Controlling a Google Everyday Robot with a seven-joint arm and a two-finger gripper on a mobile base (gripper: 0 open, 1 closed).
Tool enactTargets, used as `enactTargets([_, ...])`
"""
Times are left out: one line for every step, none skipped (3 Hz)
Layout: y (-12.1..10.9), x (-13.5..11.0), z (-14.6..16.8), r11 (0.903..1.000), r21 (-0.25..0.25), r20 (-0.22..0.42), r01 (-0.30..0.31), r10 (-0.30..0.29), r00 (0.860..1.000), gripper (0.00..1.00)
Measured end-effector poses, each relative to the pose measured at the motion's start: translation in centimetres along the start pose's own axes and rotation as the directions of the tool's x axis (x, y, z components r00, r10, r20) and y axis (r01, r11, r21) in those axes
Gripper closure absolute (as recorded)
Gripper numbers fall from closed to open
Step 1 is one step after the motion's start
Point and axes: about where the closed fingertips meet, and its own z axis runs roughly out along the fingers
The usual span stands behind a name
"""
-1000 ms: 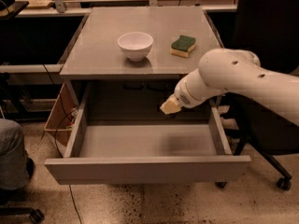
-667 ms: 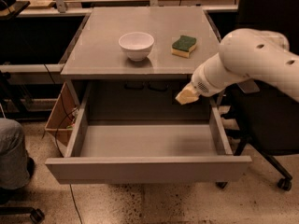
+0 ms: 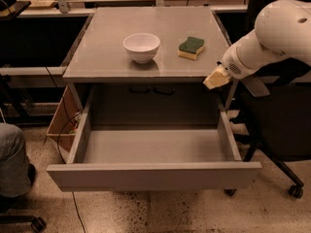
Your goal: Pick rxbar chocolate from top drawer and place on counter
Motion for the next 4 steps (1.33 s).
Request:
enactTargets([-2.9, -2.1, 1.2, 0.9996, 0.003, 0.053, 0.027, -0.027, 0.998, 1.0])
enactTargets([-5.6, -5.0, 3.6, 0.9987, -0.008, 0.121, 0.051, -0.049, 0.991, 1.0])
enactTargets([-7.6, -7.8, 6.5, 0.998, -0.026, 0.194, 0.057, -0.051, 0.98, 1.0])
enactTargets([-8.0, -10.1, 9.7, 0.9972, -0.055, 0.244, 0.051, -0.036, 0.969, 0.83])
